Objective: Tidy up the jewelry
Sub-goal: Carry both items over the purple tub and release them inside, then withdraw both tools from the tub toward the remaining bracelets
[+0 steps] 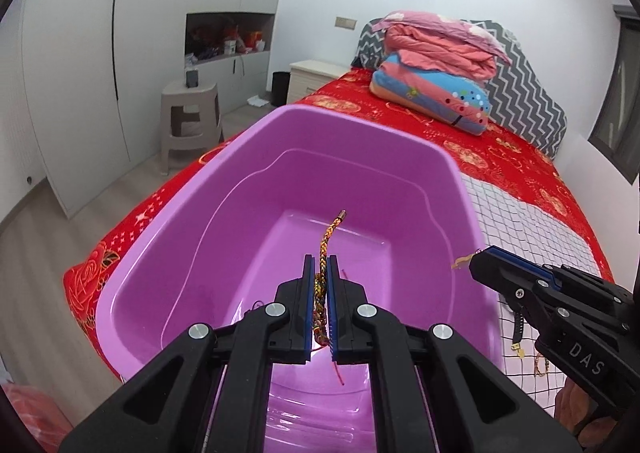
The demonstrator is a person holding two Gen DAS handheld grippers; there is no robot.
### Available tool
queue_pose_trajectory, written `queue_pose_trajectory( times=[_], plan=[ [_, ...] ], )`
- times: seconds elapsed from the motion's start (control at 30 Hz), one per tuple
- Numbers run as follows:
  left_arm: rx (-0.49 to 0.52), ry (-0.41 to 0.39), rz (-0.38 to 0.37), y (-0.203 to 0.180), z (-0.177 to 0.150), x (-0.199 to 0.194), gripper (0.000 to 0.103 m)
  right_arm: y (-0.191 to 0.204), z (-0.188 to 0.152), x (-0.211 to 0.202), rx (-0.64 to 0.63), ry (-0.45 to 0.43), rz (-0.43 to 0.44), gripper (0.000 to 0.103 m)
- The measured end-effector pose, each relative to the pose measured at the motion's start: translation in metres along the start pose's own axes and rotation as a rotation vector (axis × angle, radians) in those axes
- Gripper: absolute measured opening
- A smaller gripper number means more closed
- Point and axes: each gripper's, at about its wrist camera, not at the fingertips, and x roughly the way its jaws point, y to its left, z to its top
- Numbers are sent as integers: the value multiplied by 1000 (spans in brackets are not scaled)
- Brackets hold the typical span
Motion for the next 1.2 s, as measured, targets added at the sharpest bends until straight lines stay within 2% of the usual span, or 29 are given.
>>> queue_pose_trajectory(
  times=[0.13,0.23,0.3,0.37,0.4,0.57,0.87,1.2],
  plan=[
    [-15,32,28,7,-4,12,7,4,2,19,-19,38,-5,13],
    [-23,30,62,9,-6,16,12,6,2,25,-29,47,-19,16],
    [-22,25,85,10,-8,16,26,4,1,24,-23,47,-23,24],
    [-31,16,104,12,-8,14,62,2,1,23,-12,44,-23,30],
    [-39,4,110,14,-8,11,68,1,0,22,-8,41,-27,31],
    [-50,-13,138,16,-6,4,80,-3,0,19,1,36,-29,36],
    [-57,4,156,14,-7,-4,84,-9,-4,4,14,14,-37,37],
    [-30,16,161,-7,-14,-24,88,-24,-22,-26,66,-6,-51,38]
  ],
)
